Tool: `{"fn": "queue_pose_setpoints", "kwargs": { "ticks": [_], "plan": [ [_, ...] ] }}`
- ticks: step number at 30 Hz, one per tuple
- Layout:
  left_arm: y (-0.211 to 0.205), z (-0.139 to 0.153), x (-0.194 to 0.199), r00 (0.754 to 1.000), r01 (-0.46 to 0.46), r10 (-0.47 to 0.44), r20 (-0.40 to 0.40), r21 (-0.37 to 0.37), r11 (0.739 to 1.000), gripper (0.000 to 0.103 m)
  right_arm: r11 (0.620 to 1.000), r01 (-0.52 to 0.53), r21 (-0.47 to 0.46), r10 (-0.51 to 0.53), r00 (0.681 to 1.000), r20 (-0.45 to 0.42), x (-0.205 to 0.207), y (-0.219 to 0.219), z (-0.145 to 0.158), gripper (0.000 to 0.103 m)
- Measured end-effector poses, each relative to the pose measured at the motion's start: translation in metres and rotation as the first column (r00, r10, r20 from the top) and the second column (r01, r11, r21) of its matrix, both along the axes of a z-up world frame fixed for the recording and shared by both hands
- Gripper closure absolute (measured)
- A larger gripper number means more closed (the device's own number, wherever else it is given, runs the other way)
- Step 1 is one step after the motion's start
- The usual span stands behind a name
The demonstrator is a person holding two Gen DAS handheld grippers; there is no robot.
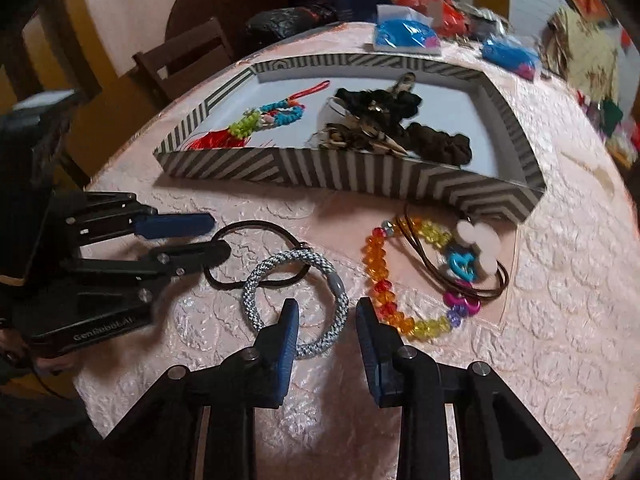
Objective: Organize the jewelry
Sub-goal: 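Grasp the grey braided bracelet with the right tool while the left tool grasps the black elastic cord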
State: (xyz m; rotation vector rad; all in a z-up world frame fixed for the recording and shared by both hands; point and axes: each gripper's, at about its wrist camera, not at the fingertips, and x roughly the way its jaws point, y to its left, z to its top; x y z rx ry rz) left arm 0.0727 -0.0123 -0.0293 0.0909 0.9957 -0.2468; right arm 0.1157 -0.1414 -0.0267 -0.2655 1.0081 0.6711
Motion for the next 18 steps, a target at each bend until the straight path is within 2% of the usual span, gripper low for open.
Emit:
{"fn": "queue_pose_setpoints", "kwargs": {
  "ticks": [1, 3, 5, 10, 18],
  "plan": [
    [-0.001, 0.0, -0.001, 1.0, 0.004, -0.004, 0.001, 0.002, 1.0, 0.096, 1.0, -0.003, -0.009, 0.003, 1.0, 0.01, -0.001, 0.0, 0.0, 0.076],
    [0.001, 0.0, -0.001, 1.0, 0.006, -0.007, -0.005, -0.016, 1.0, 0.099, 1.0, 0.009, -0.029, -0.008, 1.0, 0.023, -0.003, -0.002, 0.0, 0.089],
    [0.005, 0.001, -0.002, 1.0, 0.007, -0.008, -0.02, -0.052, 0.999, 0.101, 1.0, 0.02, -0.024, -0.02, 1.0, 0.011, -0.004, -0.007, 0.0, 0.095],
    [0.011, 0.009, -0.01, 1.0, 0.007, -0.008, -0.012, -0.087, 0.996, 0.101, 0.999, 0.038, -0.018, -0.038, 0.999, 0.016, -0.016, -0.017, 0.006, 0.096],
    [0.013, 0.035, -0.03, 0.999, 0.033, -0.031, 0.022, -0.115, 0.993, 0.101, 0.994, 0.086, 0.069, -0.087, 0.996, 0.012, -0.035, -0.035, 0.032, 0.096]
  ]
}}
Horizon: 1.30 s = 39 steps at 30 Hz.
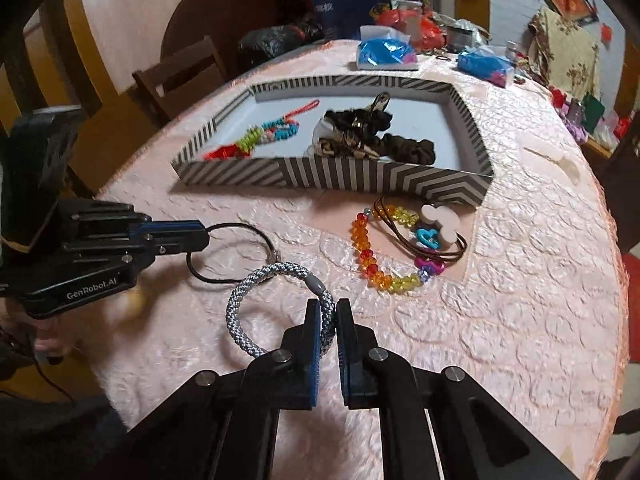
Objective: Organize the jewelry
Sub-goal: 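Grasp the grey braided bracelet with the right tool while the left tool grasps the black elastic cord, then lift the grey bracelet with the right tool while the left tool carries the black cord toward the tray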
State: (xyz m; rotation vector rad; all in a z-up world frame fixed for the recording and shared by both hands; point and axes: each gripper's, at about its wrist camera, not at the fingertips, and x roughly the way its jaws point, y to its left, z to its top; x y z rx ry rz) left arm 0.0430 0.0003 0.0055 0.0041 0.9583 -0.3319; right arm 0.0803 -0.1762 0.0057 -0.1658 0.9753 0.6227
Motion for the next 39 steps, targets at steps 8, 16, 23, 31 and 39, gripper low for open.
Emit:
{"fn": "queue_pose_setpoints", "kwargs": {
  "ticks": [8, 16, 23, 31, 39],
  "plan": [
    [0.0, 0.042, -0.019, 0.998, 0.016, -0.014, 0.065, -0.02, 1.0, 0.101, 0.995, 0.096, -0.002, -0.096, 0.995, -0.019, -0.013, -0.015, 0.005, 0.096],
    [0.009, 0.064, -0.031, 0.997, -0.054, 0.052, 0.058, 0.03, 0.998, 0.101, 0.988, 0.148, -0.037, -0.15, 0.987, -0.063, -0.022, -0.022, 0.014, 0.096],
    [0.022, 0.077, -0.04, 0.993, -0.105, 0.1, 0.067, 0.089, 0.99, 0.101, 0.989, 0.102, -0.107, -0.107, 0.994, -0.037, -0.037, -0.015, 0.04, 0.096],
    [0.031, 0.081, -0.048, 0.99, -0.12, 0.114, 0.079, 0.076, 0.99, 0.101, 0.983, 0.096, -0.156, -0.096, 0.995, 0.008, -0.044, -0.013, 0.064, 0.096],
    [0.036, 0.083, -0.046, 0.988, -0.133, 0.127, 0.083, 0.071, 0.989, 0.101, 0.981, 0.096, -0.17, -0.095, 0.995, 0.011, -0.042, -0.01, 0.066, 0.096]
  ]
}}
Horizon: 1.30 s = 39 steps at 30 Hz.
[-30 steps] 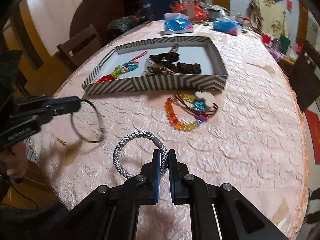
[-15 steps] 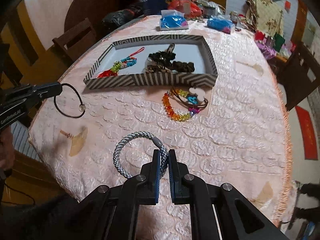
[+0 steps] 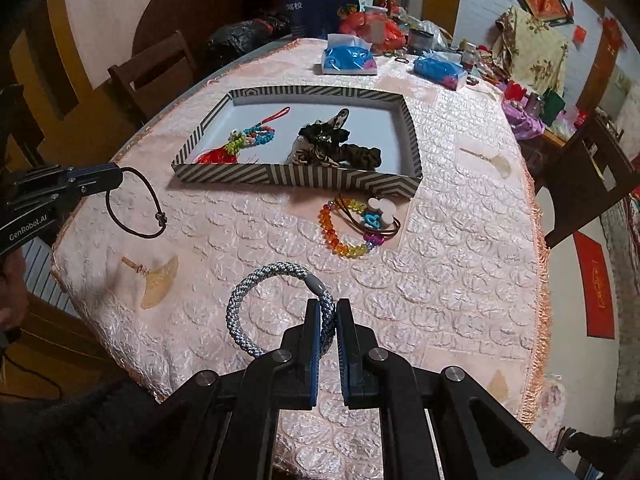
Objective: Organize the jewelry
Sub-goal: 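Lift the grey bracelet with the right tool while the left tool carries the black cord toward the tray, then open the left tool over the red knot while the right tool releases the grey bracelet in the tray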
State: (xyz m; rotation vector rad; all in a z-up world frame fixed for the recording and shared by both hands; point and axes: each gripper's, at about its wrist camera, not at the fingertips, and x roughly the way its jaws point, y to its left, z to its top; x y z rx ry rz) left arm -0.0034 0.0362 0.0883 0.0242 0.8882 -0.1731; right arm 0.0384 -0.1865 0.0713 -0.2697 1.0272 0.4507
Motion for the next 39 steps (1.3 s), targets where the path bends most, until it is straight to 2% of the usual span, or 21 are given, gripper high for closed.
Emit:
{"fn": "queue_pose_setpoints", "kwargs": {
  "ticks": [6, 13, 21, 27, 30, 33, 39],
  "plan": [
    [0.001, 0.0, 0.006, 1.0, -0.006, 0.006, -0.002, 0.003, 1.0, 0.101, 1.0, 0.004, -0.019, -0.005, 1.0, -0.005, 0.01, -0.002, 0.0, 0.096],
    [0.005, 0.014, 0.034, 1.0, -0.011, 0.012, 0.028, -0.014, 1.0, 0.101, 1.0, 0.022, -0.015, -0.022, 1.0, 0.015, 0.039, -0.003, 0.01, 0.096],
    [0.006, 0.03, 0.077, 0.997, -0.01, 0.013, 0.072, -0.044, 0.999, 0.101, 0.999, 0.025, 0.027, -0.026, 0.998, 0.057, 0.074, 0.006, 0.018, 0.096],
    [0.005, 0.031, 0.126, 0.995, -0.016, 0.024, 0.097, -0.088, 0.996, 0.101, 0.996, 0.047, 0.081, -0.053, 0.996, 0.077, 0.116, 0.018, 0.017, 0.096],
    [0.007, 0.02, 0.154, 0.995, -0.045, 0.056, 0.08, -0.134, 0.99, 0.101, 0.993, 0.062, 0.105, -0.07, 0.995, 0.074, 0.139, 0.027, 0.012, 0.096],
    [0.009, -0.005, 0.178, 0.995, -0.087, 0.093, 0.032, -0.148, 0.985, 0.101, 0.989, 0.08, 0.126, -0.087, 0.995, 0.054, 0.162, 0.037, 0.002, 0.096],
    [0.021, -0.067, 0.196, 0.985, -0.162, 0.158, -0.064, -0.07, 0.984, 0.101, 0.982, 0.096, 0.164, -0.098, 0.995, 0.005, 0.197, 0.054, -0.024, 0.096]
  ]
}}
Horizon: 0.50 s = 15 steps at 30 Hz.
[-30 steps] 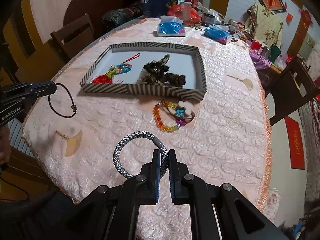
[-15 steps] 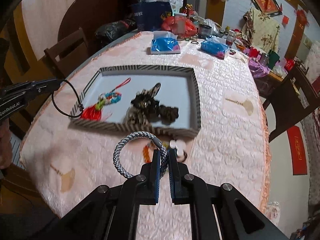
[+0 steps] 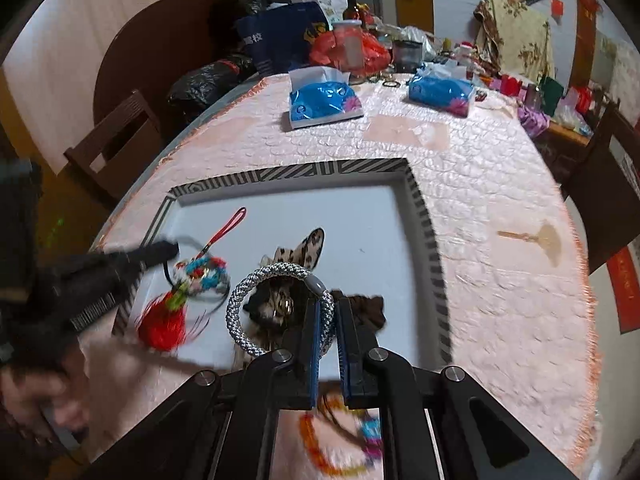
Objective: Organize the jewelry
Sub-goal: 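Open the left tool over the red knot while the right tool releases the grey bracelet in the tray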
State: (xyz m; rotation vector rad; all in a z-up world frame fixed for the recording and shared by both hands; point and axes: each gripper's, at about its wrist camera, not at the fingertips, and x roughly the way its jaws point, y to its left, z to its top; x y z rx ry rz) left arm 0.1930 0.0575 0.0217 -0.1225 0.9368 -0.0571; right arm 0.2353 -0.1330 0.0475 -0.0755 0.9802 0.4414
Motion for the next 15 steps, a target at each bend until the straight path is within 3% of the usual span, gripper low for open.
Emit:
{"fn": "queue_pose_setpoints", "kwargs": {
  "ticks": [7, 15],
  "plan": [
    [0.016, -0.027, -0.004, 1.0, -0.02, 0.021, -0.023, 0.033, 0.999, 0.101, 1.0, -0.007, 0.009, 0.007, 1.0, -0.024, 0.02, 0.014, -0.022, 0.096],
    [0.021, -0.032, -0.003, 0.999, -0.035, 0.036, -0.024, 0.035, 0.999, 0.098, 0.999, -0.002, 0.053, 0.003, 1.0, -0.025, 0.025, 0.016, -0.029, 0.096]
  ]
}}
